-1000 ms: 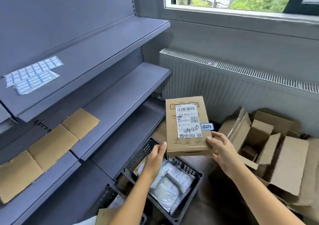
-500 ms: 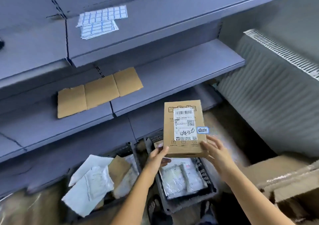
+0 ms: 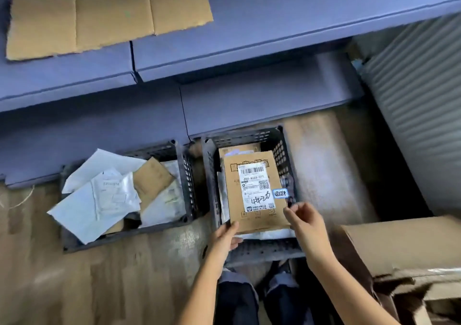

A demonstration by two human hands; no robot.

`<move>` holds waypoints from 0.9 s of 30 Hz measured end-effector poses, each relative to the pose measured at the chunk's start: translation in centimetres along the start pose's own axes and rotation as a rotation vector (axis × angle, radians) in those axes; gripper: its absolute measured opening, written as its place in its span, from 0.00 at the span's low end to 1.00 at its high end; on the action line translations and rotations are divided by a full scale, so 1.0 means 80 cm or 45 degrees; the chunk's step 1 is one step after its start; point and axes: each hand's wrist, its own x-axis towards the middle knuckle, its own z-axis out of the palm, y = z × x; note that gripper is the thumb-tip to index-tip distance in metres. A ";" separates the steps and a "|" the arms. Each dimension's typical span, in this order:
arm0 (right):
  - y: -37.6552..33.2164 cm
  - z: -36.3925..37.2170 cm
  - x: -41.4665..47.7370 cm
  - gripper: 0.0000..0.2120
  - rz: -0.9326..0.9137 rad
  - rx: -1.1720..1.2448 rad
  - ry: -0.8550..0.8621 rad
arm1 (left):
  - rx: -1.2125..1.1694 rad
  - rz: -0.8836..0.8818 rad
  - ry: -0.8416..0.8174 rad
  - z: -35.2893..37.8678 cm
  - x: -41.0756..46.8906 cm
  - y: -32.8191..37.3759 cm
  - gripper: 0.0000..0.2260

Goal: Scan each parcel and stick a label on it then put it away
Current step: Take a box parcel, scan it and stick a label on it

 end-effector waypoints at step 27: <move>0.239 0.095 0.067 0.10 0.351 -0.200 -0.169 | 0.321 -0.298 0.348 0.029 0.171 -0.199 0.22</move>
